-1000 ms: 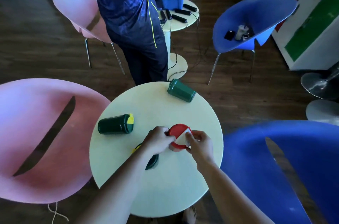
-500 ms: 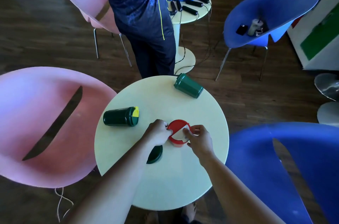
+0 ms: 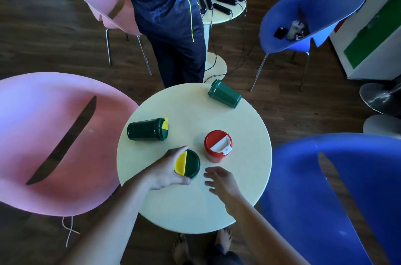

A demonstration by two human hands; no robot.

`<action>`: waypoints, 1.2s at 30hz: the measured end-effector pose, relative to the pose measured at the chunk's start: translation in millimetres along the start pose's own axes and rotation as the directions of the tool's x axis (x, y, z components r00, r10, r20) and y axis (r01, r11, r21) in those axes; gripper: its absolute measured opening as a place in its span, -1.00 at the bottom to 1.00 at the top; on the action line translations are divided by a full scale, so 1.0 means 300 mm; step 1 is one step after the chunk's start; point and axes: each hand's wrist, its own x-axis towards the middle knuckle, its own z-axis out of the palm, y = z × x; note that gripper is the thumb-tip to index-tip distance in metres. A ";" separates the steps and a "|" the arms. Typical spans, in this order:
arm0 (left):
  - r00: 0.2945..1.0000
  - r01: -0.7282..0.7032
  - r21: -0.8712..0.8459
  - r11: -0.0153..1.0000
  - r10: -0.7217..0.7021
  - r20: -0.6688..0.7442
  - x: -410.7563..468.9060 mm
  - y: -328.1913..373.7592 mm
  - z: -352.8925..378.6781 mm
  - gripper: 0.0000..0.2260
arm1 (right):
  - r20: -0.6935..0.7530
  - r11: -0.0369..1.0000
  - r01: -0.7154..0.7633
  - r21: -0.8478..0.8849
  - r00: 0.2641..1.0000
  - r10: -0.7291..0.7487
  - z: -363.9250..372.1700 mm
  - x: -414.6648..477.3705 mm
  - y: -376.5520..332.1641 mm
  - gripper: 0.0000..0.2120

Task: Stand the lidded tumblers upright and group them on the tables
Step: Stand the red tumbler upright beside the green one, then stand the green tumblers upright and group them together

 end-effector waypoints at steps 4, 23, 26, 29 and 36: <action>0.997 -0.065 0.066 0.996 0.069 -0.046 -0.014 -0.063 0.019 -0.06 | 0.016 0.989 0.103 -0.102 0.995 -0.102 0.078 -0.016 0.006 -0.78; 0.896 -0.031 0.012 0.999 0.033 -0.444 0.130 0.059 -0.027 -0.20 | -0.246 0.771 0.339 -0.538 0.812 -0.529 -0.113 0.038 -0.173 -0.65; 0.899 -0.014 0.017 1.000 0.020 -0.437 0.141 0.064 -0.024 -0.19 | -0.186 0.787 0.308 -0.534 0.866 -0.465 -0.128 0.061 -0.161 -0.60; 0.899 0.000 0.012 1.000 0.005 -0.437 0.144 0.064 -0.013 -0.20 | -0.157 0.798 0.331 -0.504 0.873 -0.461 -0.139 0.072 -0.146 -0.61; 0.907 0.028 0.035 0.999 -0.011 -0.421 0.150 0.064 0.003 -0.17 | -0.113 0.795 0.355 -0.492 0.879 -0.463 -0.162 0.086 -0.149 -0.61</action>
